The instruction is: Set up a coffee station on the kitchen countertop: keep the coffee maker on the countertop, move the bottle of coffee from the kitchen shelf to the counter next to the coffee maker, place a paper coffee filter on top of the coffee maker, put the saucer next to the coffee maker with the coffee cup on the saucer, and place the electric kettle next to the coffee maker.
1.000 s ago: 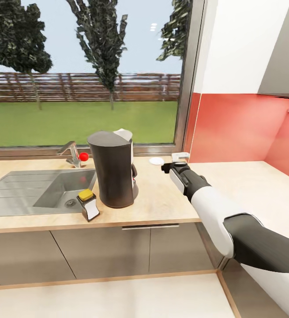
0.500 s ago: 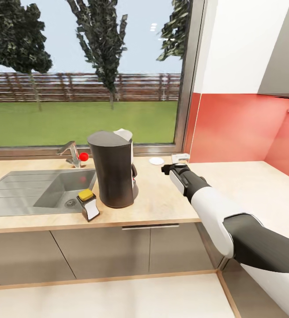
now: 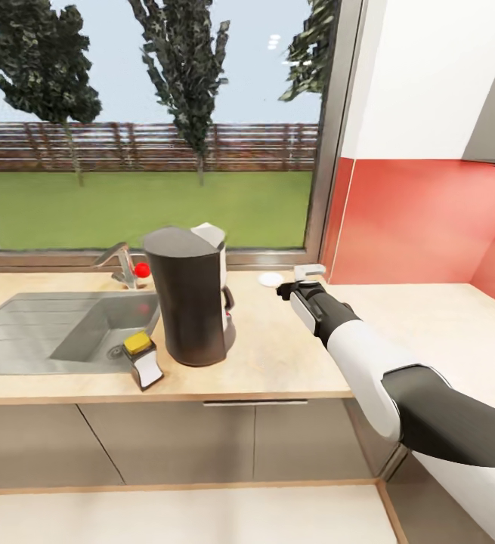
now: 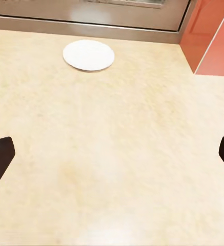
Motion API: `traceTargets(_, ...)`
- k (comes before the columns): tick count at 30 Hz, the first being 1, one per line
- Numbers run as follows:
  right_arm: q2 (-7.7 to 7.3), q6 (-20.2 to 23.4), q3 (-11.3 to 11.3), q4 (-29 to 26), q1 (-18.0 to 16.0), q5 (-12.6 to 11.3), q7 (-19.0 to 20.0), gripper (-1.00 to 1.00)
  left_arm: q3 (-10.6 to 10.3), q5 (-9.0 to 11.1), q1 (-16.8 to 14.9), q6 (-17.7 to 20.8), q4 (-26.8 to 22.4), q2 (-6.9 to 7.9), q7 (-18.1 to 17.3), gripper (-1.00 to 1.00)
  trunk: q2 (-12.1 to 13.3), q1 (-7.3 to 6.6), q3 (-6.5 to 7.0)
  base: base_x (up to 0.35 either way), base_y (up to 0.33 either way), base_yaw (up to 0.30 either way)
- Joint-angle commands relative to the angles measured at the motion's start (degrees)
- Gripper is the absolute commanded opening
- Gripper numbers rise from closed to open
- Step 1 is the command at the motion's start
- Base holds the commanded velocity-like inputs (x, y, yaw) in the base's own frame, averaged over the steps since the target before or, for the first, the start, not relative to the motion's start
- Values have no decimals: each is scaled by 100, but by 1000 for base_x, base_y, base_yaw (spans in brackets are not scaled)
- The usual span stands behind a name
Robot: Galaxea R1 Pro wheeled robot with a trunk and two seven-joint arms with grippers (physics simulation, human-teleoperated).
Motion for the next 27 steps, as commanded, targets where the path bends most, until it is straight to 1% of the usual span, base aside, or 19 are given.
traceTargets(1, 0, 25, 42, -5, -5, -52, -44, 100, 42, 35, 1, -1, -6, -8, 3, 100, -11, 6, -12, 237, -183, 57)
traceTargets(11, 0, 24, 47, -5, -5, -53, -45, 100, 44, 91, -3, 0, -16, -20, 3, 100, -11, 6, -16, 245, -181, 10)
traceTargets(20, 0, 22, 46, 9, 0, -46, -45, 100, 51, 98, 1, -9, -16, -19, 3, 100, -11, 6, -16, 320, -17, 0)
traceTargets(23, 0, 22, 46, 105, 1, -42, -45, 100, 57, 94, 1, -15, -16, -18, 3, 100, -11, 6, -16, 294, 0, 0)
traceTargets(27, 0, 22, 47, 158, 3, -36, -44, 100, 67, 93, 1, -18, -16, -20, 3, 100, -11, 6, -16, 162, 0, 0)
